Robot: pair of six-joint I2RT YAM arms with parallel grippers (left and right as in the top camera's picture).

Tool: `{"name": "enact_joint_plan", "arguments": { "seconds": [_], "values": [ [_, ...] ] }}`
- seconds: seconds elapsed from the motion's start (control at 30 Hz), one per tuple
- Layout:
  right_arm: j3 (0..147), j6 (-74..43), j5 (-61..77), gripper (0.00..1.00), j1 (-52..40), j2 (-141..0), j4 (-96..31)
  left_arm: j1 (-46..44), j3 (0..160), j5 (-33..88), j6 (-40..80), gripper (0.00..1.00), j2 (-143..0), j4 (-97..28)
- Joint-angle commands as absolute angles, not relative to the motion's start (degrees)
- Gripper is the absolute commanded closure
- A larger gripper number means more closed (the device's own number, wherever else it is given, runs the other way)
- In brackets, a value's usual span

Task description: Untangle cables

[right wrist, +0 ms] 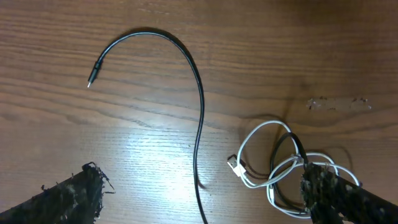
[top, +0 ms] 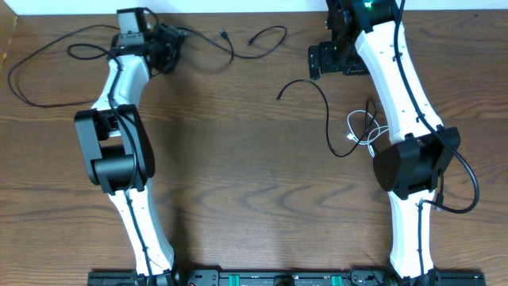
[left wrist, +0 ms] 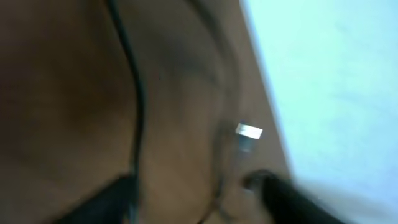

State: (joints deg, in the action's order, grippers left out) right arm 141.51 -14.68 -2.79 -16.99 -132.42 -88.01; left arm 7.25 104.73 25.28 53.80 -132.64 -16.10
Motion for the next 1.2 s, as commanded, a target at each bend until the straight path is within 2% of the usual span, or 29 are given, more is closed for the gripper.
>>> {"name": "enact_joint_plan", "arguments": {
  "seconds": [0.0, 0.1, 0.3, 0.43, 0.7, 0.87, 0.93, 1.03, 1.17],
  "values": [
    [141.51, -15.40, -2.85, 0.01, -17.23, -132.44, -88.07, 7.07, 105.23, 19.20, 41.06, 0.00, -132.66, -20.29],
    [141.51, -15.40, -2.85, 0.01, -17.26, -132.44, -88.07, 7.60, 105.23, 18.48, 32.82, 0.00, -131.98, -25.08],
    [141.51, -15.40, -2.85, 0.01, -17.26, -132.44, -88.07, 8.51, 105.34, 17.89, 28.99, 0.00, -126.72, -32.62],
    [141.51, -15.40, -2.85, 0.01, -17.23, -132.44, -88.07, 7.46, 105.34, 17.47, 28.01, 0.00, -116.62, -39.68],
    [141.51, -15.40, -2.85, 0.01, -17.23, -132.44, -88.07, 5.91, 105.32, 17.26, 24.77, 0.02, -95.35, -64.86],
    [141.51, -15.38, -2.85, 0.01, -17.26, -132.44, -87.90, 3.84, 105.32, 17.26, 18.39, 0.02, -89.06, -77.43],
    [141.51, -16.58, 2.70, 0.01, -17.37, -132.44, -85.25, 2.48, 105.27, 17.23, 15.97, 0.02, -87.59, -82.56],
    [141.51, -14.72, 11.79, 0.01, -17.69, -132.44, -89.36, 2.00, 105.25, 17.21, 16.51, 0.02, -85.91, -87.81],
    [141.56, -13.21, 11.03, 0.01, -17.61, -131.50, -96.68, 2.33, 105.21, 15.03, 17.47, 0.02, -80.73, -91.74]
  ]
}}
